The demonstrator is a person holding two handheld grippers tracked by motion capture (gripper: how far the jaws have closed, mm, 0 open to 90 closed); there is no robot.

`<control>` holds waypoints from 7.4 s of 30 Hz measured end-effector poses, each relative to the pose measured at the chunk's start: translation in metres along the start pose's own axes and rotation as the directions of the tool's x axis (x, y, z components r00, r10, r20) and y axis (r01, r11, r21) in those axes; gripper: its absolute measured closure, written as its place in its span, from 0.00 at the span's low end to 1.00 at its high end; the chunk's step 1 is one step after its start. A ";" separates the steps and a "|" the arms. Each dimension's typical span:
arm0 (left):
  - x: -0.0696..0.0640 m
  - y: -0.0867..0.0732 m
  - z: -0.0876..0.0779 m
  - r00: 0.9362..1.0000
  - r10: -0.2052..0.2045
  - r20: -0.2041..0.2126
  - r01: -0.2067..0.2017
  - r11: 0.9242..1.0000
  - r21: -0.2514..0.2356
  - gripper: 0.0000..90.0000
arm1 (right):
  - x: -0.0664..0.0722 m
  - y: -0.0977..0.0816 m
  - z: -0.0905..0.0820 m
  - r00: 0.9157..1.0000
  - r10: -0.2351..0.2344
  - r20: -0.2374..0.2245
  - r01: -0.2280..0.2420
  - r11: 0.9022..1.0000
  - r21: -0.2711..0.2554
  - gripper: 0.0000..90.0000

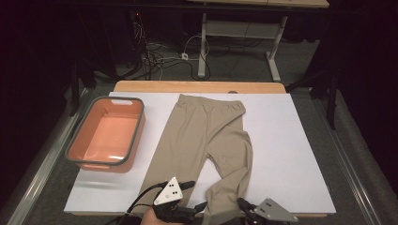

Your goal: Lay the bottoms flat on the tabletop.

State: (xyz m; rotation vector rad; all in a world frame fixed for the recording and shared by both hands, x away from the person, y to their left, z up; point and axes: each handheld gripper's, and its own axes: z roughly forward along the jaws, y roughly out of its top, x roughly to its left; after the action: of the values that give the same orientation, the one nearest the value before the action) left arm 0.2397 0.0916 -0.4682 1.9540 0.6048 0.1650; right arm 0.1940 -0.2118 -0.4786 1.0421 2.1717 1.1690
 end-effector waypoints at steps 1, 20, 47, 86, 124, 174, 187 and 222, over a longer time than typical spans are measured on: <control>0.000 0.002 0.001 1.000 0.000 -0.002 0.000 1.000 -0.004 0.21 | -0.004 -0.001 -0.010 1.000 -0.002 0.026 0.002 1.000 -0.009 0.99; 0.008 0.004 0.004 0.998 0.000 -0.065 0.006 0.995 0.095 0.05 | -0.021 -0.016 -0.021 0.999 0.045 -0.011 -0.044 0.999 0.017 0.79; 0.009 -0.033 -0.022 0.995 0.040 -0.092 -0.021 0.980 0.200 0.67 | -0.012 -0.005 -0.004 1.000 0.018 -0.022 -0.018 1.000 0.022 0.74; -0.022 -0.024 0.005 0.999 0.053 -0.011 -0.051 0.984 0.171 0.70 | -0.009 0.003 0.001 0.997 -0.014 -0.079 0.013 1.000 -0.003 0.78; 0.031 -0.028 -0.048 0.986 -0.062 -0.156 0.062 0.998 -0.002 0.24 | -0.029 0.002 0.009 0.995 0.052 -0.086 -0.058 0.997 -0.060 0.33; 0.050 -0.055 -0.067 0.951 -0.148 -0.272 0.168 0.984 0.053 0.00 | -0.040 0.040 0.036 0.997 0.065 -0.030 -0.069 0.983 -0.170 0.00; 0.049 -0.058 -0.066 0.951 -0.132 -0.280 0.162 0.983 0.090 0.00 | -0.033 0.064 0.072 0.998 0.039 -0.042 -0.044 0.990 -0.134 0.00; 0.049 -0.058 -0.063 0.950 -0.132 -0.282 0.173 0.977 0.125 0.00 | -0.022 0.101 0.131 0.996 0.022 -0.090 -0.033 0.993 -0.112 0.00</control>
State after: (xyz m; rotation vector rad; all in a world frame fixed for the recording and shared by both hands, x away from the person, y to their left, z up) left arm 0.2387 0.1862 -0.4979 2.0328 0.9715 0.3029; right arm 0.3375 -0.1288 -0.4620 0.9918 2.1362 1.3584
